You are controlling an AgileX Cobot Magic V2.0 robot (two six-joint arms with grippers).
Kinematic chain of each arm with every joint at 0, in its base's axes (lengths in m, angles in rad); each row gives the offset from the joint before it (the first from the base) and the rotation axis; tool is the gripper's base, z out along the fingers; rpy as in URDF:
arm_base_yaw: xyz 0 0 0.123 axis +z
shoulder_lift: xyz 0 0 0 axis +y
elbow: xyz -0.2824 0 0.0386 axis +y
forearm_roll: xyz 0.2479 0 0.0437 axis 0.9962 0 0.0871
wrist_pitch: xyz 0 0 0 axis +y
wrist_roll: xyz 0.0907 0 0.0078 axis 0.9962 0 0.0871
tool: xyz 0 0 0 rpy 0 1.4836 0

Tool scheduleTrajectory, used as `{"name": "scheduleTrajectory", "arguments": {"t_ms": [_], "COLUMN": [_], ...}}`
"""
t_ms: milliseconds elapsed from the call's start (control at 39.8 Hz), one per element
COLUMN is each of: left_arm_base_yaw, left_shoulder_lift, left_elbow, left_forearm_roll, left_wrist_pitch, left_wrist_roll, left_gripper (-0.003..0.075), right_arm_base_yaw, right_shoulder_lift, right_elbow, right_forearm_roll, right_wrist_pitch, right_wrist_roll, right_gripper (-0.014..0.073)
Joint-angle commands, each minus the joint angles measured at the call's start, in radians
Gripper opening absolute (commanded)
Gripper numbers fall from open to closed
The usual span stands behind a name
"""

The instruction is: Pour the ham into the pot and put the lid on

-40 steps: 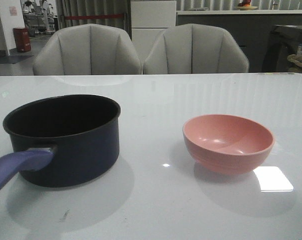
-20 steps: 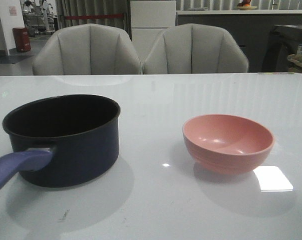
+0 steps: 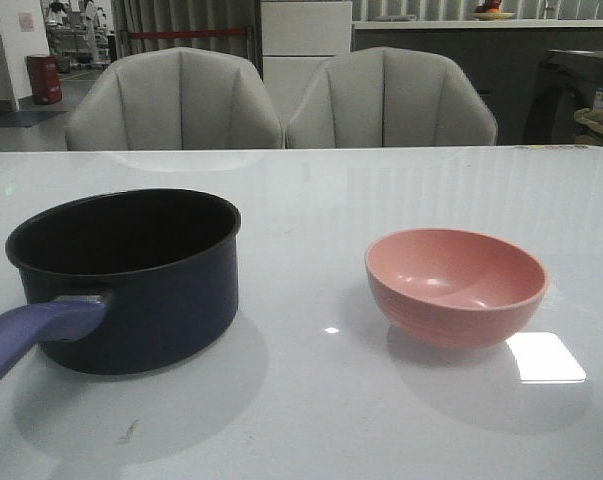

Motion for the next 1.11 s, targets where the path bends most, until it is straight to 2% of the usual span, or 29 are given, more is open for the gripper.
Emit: {"name": "scheduleTrajectory", "arguments": {"t_ms": [0,151,503,780,906,1082], "left_arm_base_yaw": [0.038,0.045,0.045,0.045,0.045,0.045], "left_shoulder_lift": [0.044,0.138,0.352,0.431,0.457,0.466], "left_elbow": [-0.048,-0.085,-0.153,-0.181,-0.185,-0.185], "left_forearm_roll": [-0.036,-0.034,-0.034,-0.047,-0.057,-0.053], "left_wrist_pitch": [-0.039,-0.019,0.026,0.050,0.074,0.083], "left_wrist_roll": [0.040,0.093,0.093,0.122,0.146,0.146], "left_gripper": [0.0649,0.0649,0.0649,0.0640,0.0559,0.0351], "right_arm_base_yaw": [0.000,0.000,0.000,0.000,0.000,0.000], "right_shoulder_lift": [0.009,0.009,0.009,0.009,0.009,0.009], "right_elbow": [-0.027,-0.027,-0.027,-0.027,-0.027,-0.027], "right_forearm_roll": [0.005,0.005,0.005,0.005,0.005,0.005], "right_wrist_pitch": [-0.073,-0.073,-0.073,-0.073,-0.073,-0.073], "right_wrist_roll": [-0.008,-0.008,-0.008,-0.008,-0.008,-0.008], "right_gripper": [0.0151,0.0151,0.0151,0.0151,0.0151,0.0151]}}
